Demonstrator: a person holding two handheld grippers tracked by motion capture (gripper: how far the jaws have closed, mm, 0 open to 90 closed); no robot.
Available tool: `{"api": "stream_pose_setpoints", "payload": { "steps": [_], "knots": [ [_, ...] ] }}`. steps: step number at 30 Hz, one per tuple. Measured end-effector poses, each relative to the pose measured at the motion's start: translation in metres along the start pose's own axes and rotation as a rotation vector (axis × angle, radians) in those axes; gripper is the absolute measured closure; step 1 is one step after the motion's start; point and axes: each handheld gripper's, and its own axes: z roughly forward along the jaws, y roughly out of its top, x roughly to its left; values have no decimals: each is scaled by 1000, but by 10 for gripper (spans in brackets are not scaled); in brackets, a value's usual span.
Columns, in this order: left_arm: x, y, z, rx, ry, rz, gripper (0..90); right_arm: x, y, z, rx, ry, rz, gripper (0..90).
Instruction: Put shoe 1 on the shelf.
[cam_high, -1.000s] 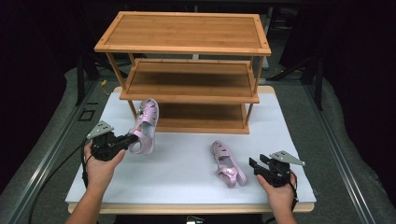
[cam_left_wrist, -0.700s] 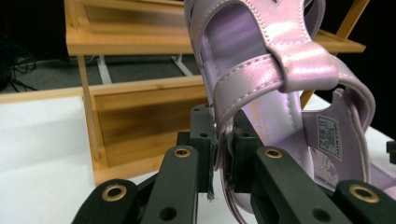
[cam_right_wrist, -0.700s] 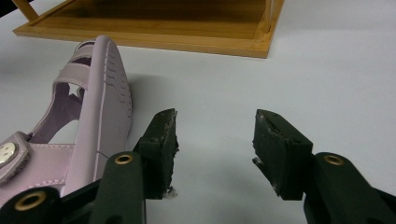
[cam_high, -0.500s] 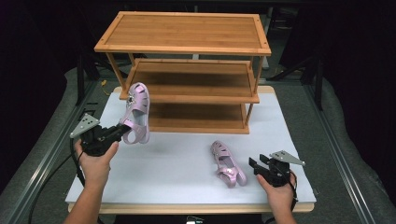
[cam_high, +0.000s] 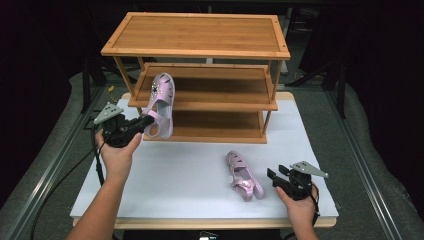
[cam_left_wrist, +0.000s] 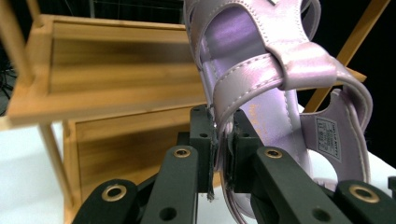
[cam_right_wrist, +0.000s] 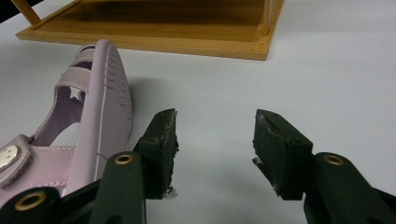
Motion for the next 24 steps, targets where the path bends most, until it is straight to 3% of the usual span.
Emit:
{"api": "stream_pose_setpoints", "payload": {
  "steps": [10, 24],
  "knots": [
    [-8, 31, 42, 27, 54, 24, 830, 0, 0, 0, -3, 7, 3, 489],
    [-7, 55, 70, 56, 109, -6, 829, 0, 0, -1, -7, 11, 9, 490]
  ]
}}
